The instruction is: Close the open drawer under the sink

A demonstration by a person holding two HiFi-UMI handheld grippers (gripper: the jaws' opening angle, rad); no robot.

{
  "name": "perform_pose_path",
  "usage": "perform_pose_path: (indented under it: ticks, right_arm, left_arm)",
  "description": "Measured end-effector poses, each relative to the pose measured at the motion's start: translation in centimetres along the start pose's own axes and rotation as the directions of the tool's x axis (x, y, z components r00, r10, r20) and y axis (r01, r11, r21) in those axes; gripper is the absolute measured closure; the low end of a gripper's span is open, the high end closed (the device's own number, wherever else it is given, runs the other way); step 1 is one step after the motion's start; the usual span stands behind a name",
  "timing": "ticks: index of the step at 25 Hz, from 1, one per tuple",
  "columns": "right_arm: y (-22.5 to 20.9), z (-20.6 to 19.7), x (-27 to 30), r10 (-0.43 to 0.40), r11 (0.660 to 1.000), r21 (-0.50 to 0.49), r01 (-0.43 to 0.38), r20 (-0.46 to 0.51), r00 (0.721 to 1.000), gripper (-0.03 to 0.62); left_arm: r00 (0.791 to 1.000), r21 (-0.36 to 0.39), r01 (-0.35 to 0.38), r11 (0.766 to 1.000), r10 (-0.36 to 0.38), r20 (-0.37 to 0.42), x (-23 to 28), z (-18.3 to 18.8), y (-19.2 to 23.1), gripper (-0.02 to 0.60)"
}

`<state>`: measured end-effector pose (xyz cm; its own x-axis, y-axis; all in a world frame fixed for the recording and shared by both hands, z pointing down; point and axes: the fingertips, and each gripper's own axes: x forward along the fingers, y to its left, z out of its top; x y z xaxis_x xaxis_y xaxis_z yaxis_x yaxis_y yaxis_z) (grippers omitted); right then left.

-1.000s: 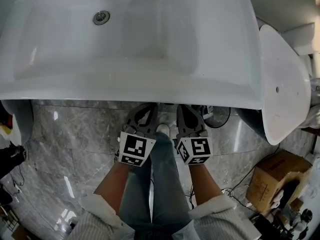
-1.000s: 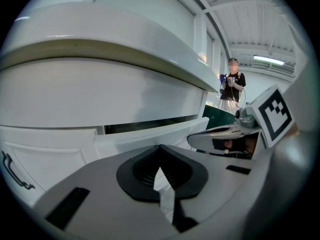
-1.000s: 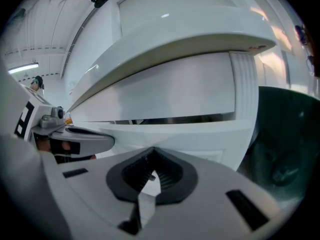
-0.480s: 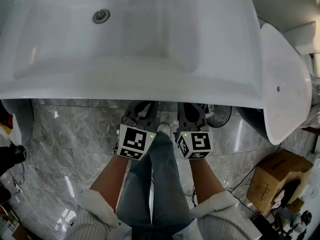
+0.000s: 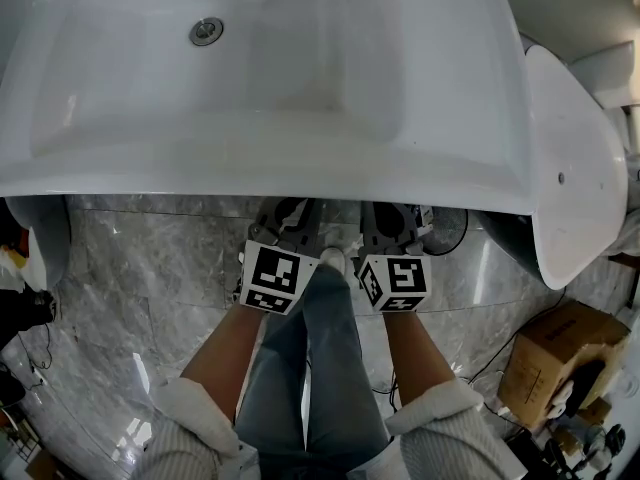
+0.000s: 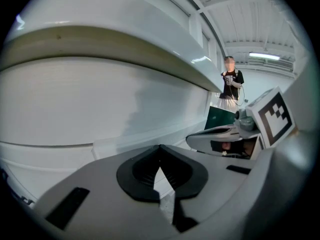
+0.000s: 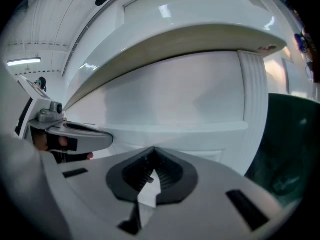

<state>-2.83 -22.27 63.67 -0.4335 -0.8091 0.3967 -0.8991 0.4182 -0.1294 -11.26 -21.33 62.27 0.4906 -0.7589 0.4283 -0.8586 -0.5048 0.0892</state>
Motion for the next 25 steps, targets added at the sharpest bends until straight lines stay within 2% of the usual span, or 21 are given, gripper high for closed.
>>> perform_pose_path:
  ticks: [4,8,13,20,25]
  right_arm:
    - [0.7,0.0,-0.4,0.007,1.000,0.029,-0.006,-0.009,1.000,0.583]
    - [1.4,0.4,-1.4,0.012,0.999,0.052,-0.011,-0.012,1.000,0.583]
    - [2.4,1.5,-3.7,0.046,0.998,0.048,-0.045,-0.021,0.999,0.583]
    - [2.4,5.2,-8.2,0.096,0.993,0.071,-0.092,-0.054,0.994,0.583]
    - [1.8,9.6,-10.5,0.112,0.990,0.087,-0.109,-0.028,0.993,0.583]
  left_arm:
    - [1.000,-0.064,-0.024,0.998,0.026,0.015,-0.6,0.4,-0.4,0.566]
    - [1.000,-0.056,-0.013,0.998,0.014,0.016,-1.5,0.7,-1.6,0.566]
    - [0.999,-0.082,-0.022,0.996,0.026,0.038,-3.4,2.1,-3.2,0.566]
    - [0.997,-0.122,-0.051,0.991,0.057,0.051,-6.4,6.6,-5.7,0.566]
    - [0.995,-0.107,-0.030,0.994,0.040,0.087,-8.1,11.1,-7.2,0.566]
